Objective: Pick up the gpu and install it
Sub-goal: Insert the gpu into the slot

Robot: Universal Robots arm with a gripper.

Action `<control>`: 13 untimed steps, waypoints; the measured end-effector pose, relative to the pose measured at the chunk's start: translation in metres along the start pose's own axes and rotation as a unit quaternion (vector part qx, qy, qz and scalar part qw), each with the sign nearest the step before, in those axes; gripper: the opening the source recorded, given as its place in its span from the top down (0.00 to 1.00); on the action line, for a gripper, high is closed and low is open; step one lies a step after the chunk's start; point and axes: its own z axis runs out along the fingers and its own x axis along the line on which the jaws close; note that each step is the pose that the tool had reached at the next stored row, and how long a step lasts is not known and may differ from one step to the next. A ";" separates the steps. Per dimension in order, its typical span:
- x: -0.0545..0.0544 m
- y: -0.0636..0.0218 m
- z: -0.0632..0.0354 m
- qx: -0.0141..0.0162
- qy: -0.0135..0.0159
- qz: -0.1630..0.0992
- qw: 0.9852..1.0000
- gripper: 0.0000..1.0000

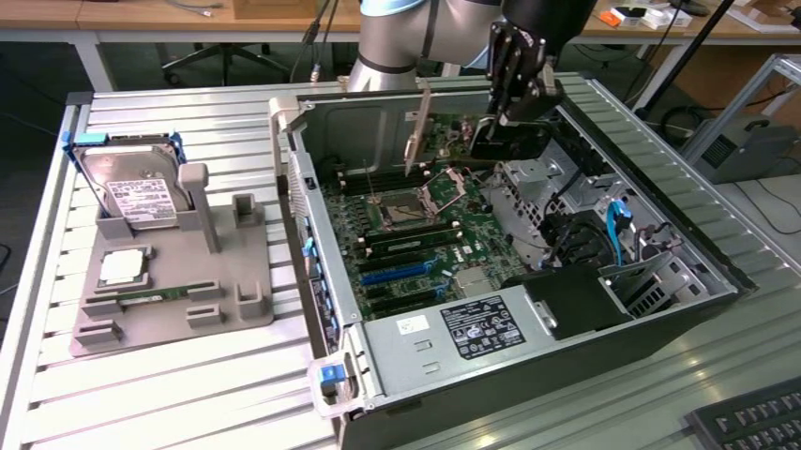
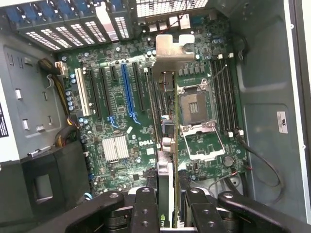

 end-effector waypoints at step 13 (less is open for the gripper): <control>0.002 0.0000 0.0002 -0.002 0.000 -0.063 0.998 0.73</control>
